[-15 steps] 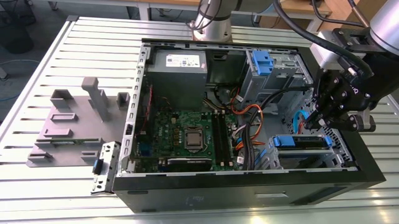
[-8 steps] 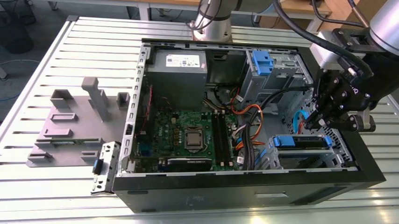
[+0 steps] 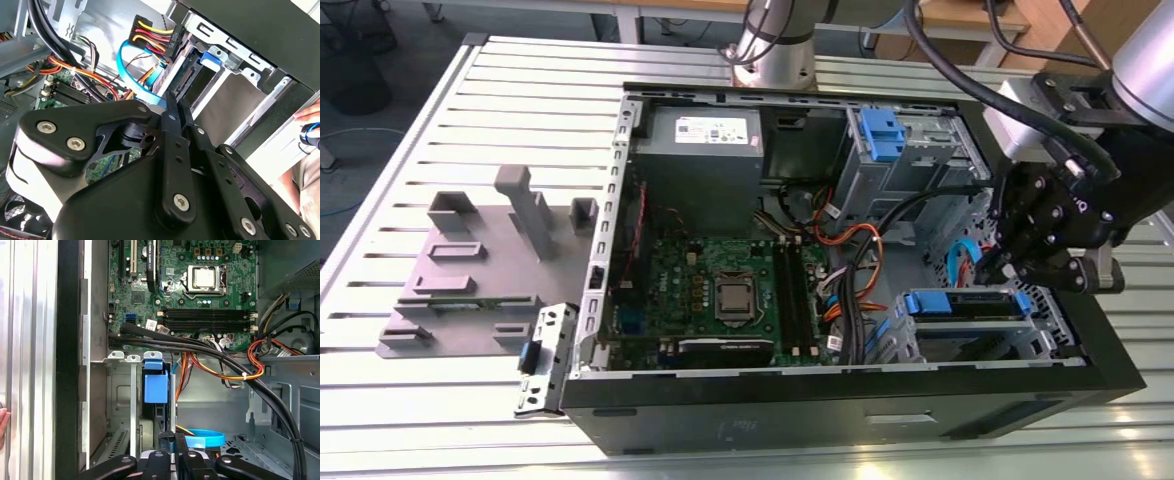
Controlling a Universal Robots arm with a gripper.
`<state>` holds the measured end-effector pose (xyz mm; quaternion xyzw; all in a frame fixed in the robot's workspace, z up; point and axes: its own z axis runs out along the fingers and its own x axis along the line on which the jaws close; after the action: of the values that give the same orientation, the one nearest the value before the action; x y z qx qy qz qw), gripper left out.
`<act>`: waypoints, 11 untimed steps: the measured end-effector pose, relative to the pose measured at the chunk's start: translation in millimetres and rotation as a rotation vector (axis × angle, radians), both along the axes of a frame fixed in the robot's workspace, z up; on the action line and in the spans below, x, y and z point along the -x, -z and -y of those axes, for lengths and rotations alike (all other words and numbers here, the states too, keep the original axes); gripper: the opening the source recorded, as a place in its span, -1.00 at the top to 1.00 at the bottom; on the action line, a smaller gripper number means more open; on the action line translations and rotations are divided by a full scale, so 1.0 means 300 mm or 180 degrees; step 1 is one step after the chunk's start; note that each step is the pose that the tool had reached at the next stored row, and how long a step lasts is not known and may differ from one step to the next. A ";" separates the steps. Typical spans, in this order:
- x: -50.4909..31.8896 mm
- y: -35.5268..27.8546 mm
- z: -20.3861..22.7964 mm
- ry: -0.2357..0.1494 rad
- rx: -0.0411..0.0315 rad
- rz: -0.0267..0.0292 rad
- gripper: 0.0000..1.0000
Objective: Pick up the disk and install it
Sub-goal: 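Insert the first disk wire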
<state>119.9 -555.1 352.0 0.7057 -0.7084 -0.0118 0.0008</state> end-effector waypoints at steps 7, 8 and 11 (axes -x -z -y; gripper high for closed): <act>0.000 0.018 0.003 0.0000 0.0002 0.0000 0.68; 0.000 0.020 0.003 0.0000 0.0000 0.0000 0.68; 0.000 0.027 0.003 0.0000 0.0001 0.0000 0.68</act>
<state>119.8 -556.1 343.8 0.7057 -0.7084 -0.0118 0.0008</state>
